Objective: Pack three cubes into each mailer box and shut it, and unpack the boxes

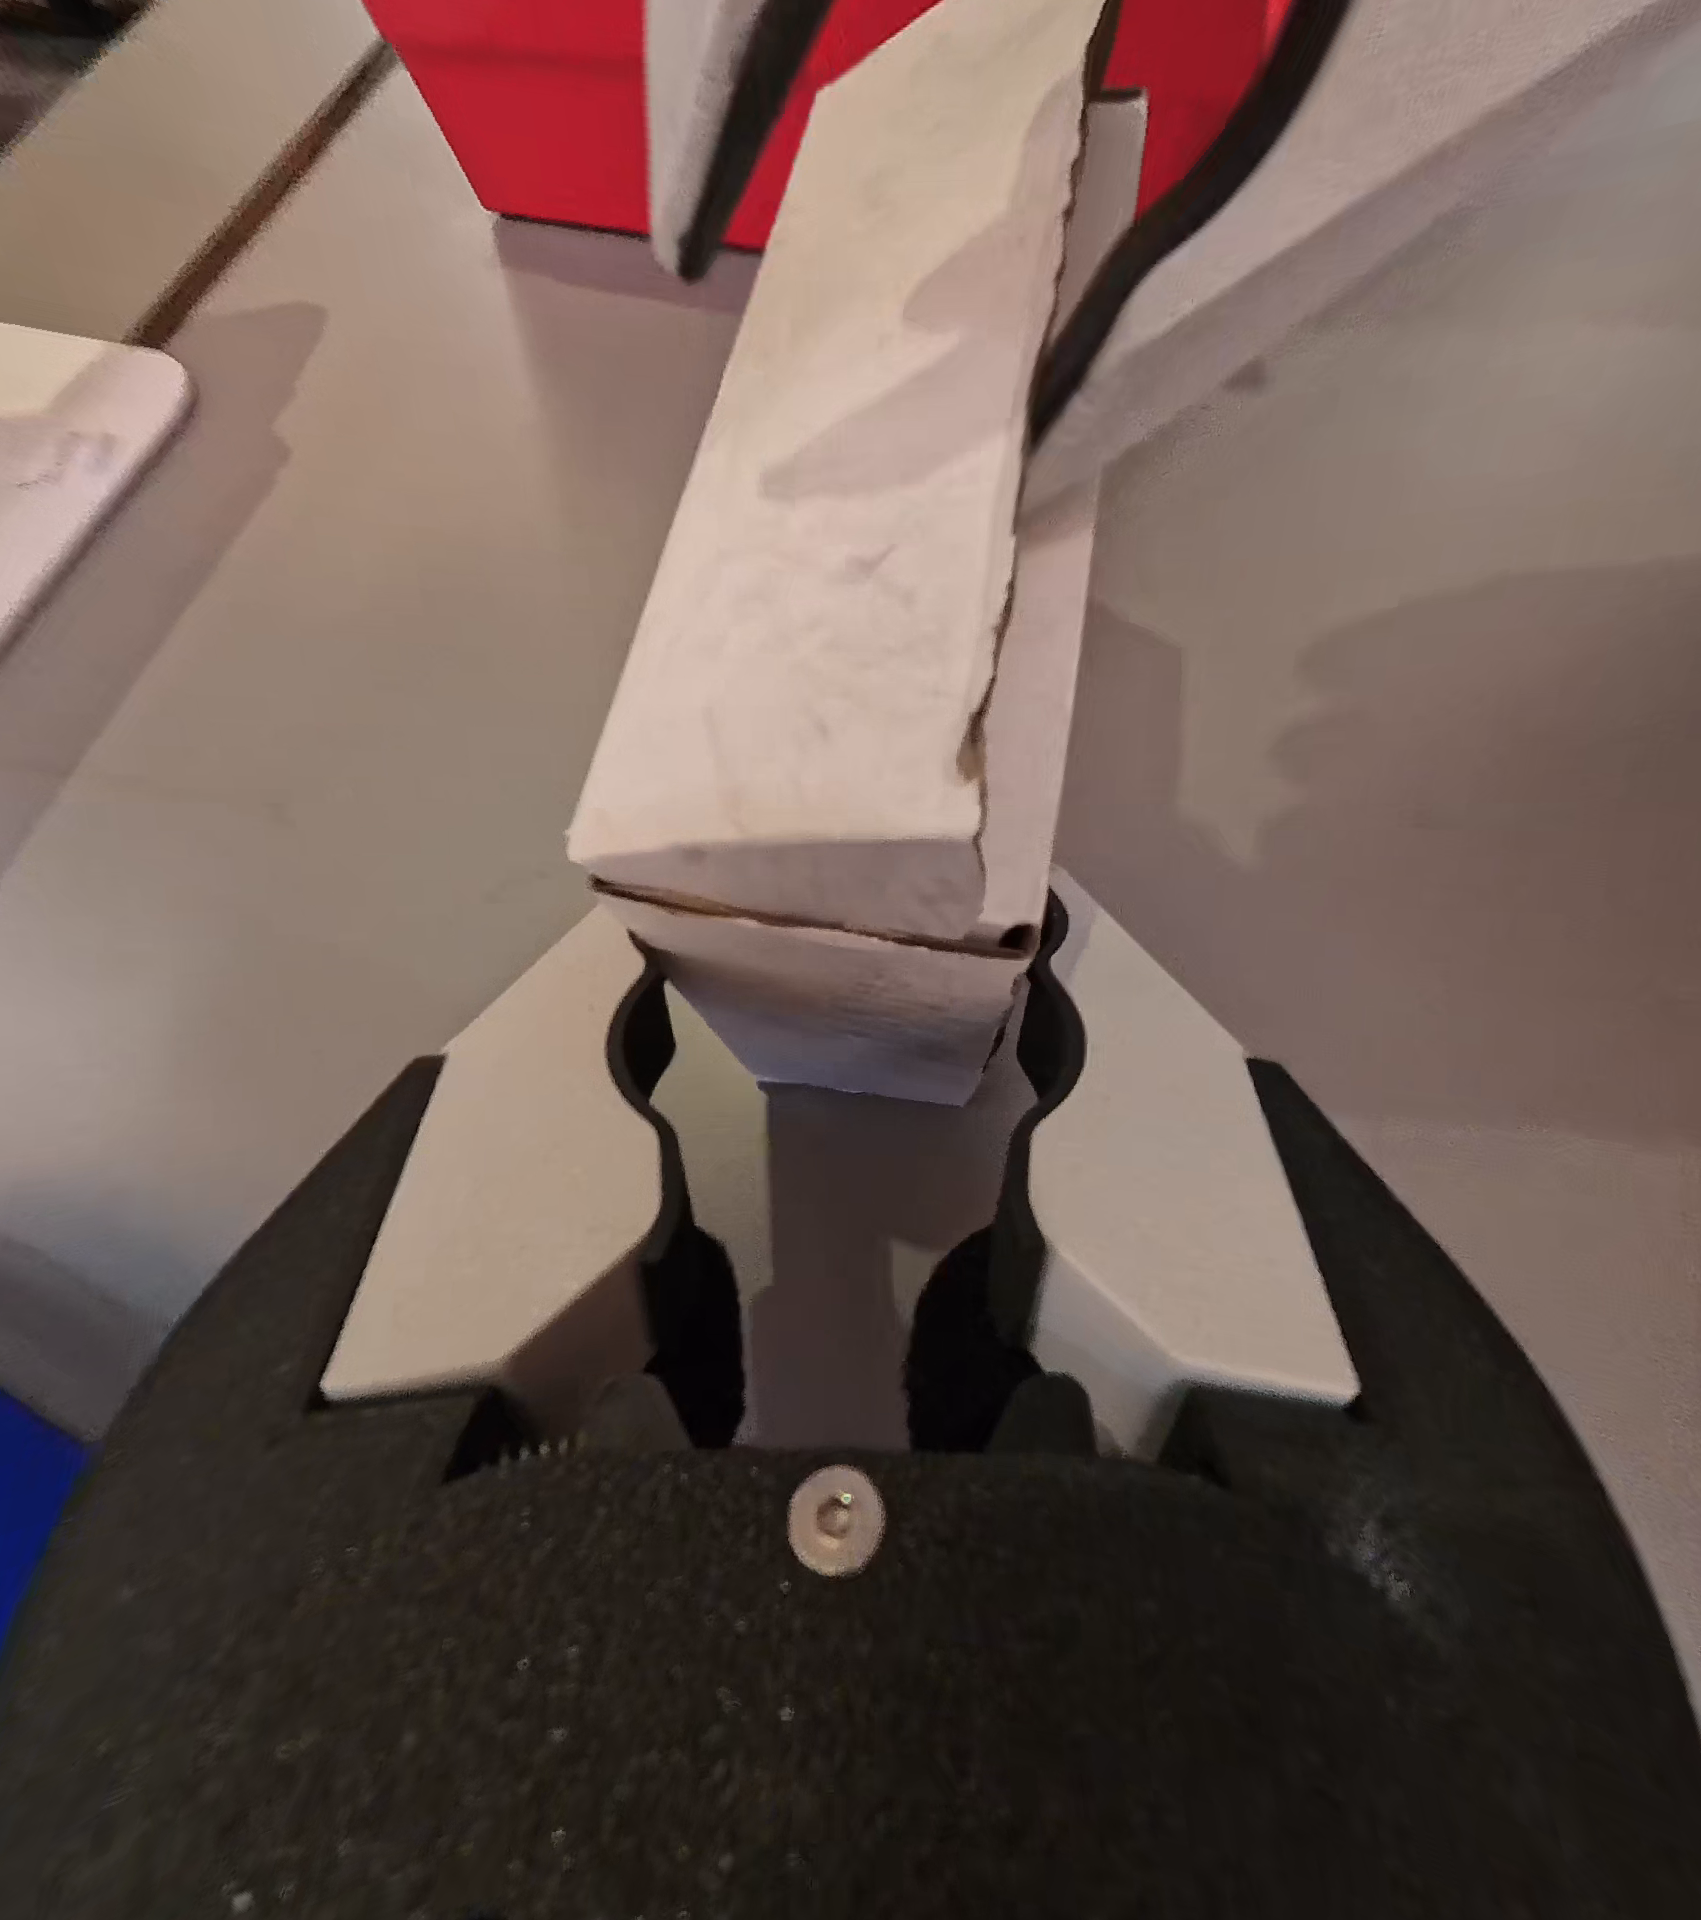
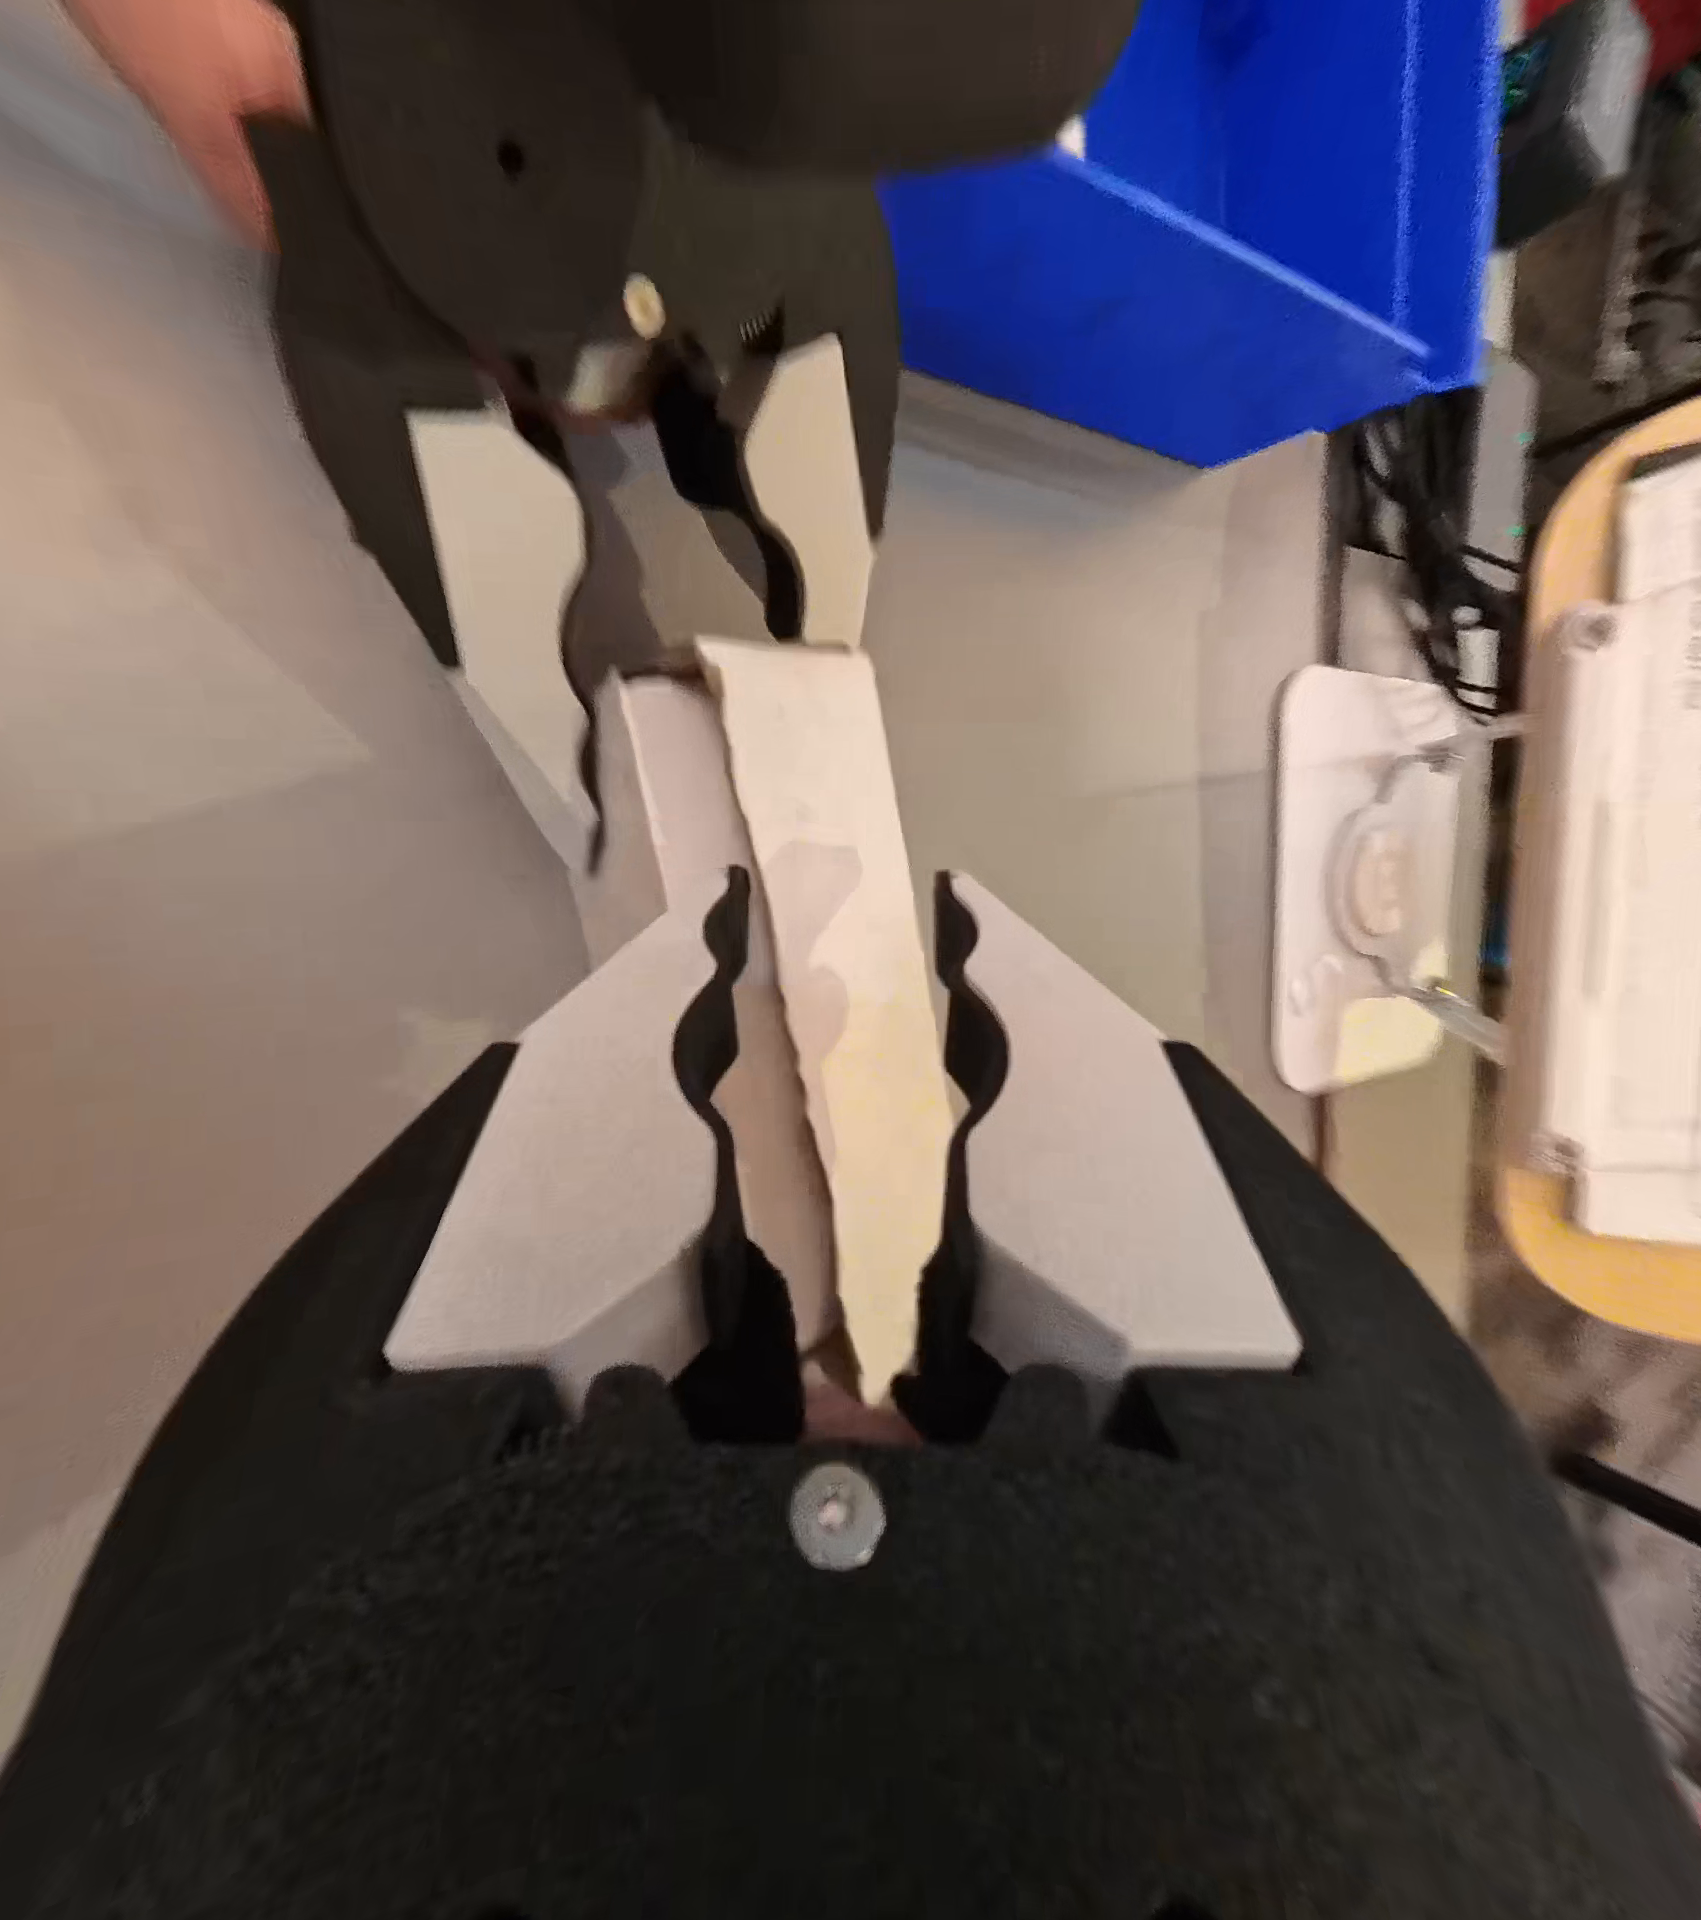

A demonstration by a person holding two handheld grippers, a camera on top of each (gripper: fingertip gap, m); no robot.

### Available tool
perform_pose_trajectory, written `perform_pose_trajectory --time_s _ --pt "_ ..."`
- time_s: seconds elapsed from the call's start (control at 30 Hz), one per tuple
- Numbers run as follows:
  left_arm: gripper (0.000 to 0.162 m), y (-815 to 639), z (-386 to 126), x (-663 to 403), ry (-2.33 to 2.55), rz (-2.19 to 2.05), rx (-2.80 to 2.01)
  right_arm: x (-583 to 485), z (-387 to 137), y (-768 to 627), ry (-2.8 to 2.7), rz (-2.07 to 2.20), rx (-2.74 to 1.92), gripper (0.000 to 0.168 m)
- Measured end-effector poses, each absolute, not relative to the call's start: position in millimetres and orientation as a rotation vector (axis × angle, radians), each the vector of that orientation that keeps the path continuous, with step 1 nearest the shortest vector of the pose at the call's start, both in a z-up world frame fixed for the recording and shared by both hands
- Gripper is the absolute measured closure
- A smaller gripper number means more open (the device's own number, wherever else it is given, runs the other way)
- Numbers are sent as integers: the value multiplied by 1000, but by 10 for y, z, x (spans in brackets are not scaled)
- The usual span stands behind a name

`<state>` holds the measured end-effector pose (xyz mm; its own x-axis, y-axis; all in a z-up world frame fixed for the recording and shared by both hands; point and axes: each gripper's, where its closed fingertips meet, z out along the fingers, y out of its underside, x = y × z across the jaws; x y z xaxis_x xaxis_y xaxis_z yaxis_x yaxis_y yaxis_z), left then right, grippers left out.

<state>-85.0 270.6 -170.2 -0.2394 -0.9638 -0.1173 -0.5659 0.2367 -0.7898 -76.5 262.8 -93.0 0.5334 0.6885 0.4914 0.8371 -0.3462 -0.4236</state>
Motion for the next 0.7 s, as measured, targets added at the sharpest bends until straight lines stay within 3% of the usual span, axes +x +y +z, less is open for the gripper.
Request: perform_pose_trajectory --time_s 0.03,0.07,0.13,0.37,0.4,0.43,0.47,0.57,0.7 --pt "97 2747 -1689 -839 1893 -771 -1362 -680 -946 2631 -1239 -396 -2104 132" --pt "97 2793 -1678 -826 1883 -701 -1330 -643 -965 2628 -1244 -437 -2080 132" --pt "97 2884 -1643 -791 1847 -588 -1281 -653 -988 2611 -1207 -398 -2082 149" --pt "96 2968 -1665 -817 1741 -346 -1181 -707 -877 2543 -832 -120 -2078 156" --pt "91 2965 -1712 -881 1742 -320 -1249 -710 -884 2523 -809 -139 -2059 156" --pt "74 2912 -1766 -961 1748 -330 -1328 -711 -889 2499 -790 -168 -2048 156" --pt "68 2814 -1794 -1039 1738 -386 -1407 -722 -898 2467 -777 -195 -2043 156" --pt "71 2537 -1748 -1197 1597 -656 -1633 -812 -956 2321 -750 -263 -2021 155" --pt "85 2316 -1708 -1235 1399 -1023 -1815 -933 -1113 2084 -760 -367 -2010 154"
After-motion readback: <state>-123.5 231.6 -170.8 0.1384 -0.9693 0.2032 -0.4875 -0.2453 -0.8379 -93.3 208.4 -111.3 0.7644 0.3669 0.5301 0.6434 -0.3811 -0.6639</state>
